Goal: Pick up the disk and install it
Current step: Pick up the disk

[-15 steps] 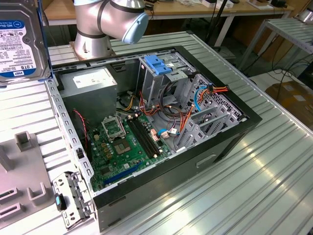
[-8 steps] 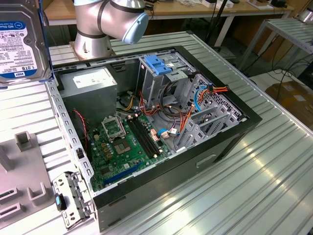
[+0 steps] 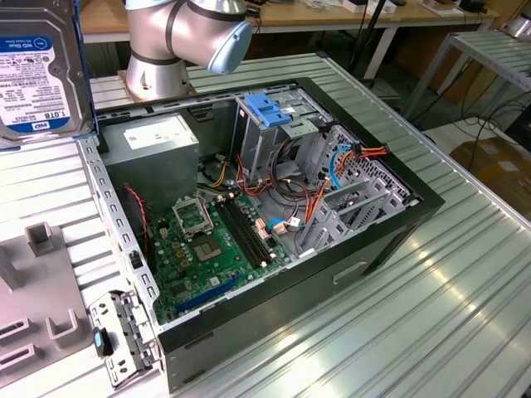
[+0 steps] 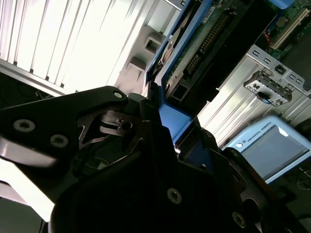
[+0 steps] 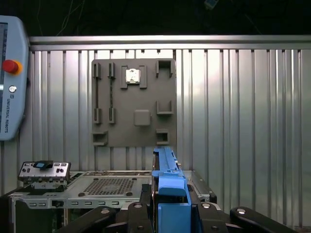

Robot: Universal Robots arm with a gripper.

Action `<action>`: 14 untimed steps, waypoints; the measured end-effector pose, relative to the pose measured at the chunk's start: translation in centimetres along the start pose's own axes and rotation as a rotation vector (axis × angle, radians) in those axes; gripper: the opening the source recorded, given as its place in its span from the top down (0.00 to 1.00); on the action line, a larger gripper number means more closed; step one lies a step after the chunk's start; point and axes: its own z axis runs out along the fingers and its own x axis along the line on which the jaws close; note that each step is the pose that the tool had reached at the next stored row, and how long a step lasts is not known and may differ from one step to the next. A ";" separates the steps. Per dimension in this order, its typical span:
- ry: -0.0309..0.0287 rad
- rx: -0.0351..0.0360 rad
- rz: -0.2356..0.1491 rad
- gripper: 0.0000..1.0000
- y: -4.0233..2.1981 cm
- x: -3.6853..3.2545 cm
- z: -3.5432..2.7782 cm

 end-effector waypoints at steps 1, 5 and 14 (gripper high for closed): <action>0.0003 0.0000 0.000 0.63 -0.09 0.00 0.01; 0.0015 0.0000 0.000 0.63 -0.60 0.00 0.05; 0.0055 0.0000 0.000 0.63 -1.93 -0.02 0.15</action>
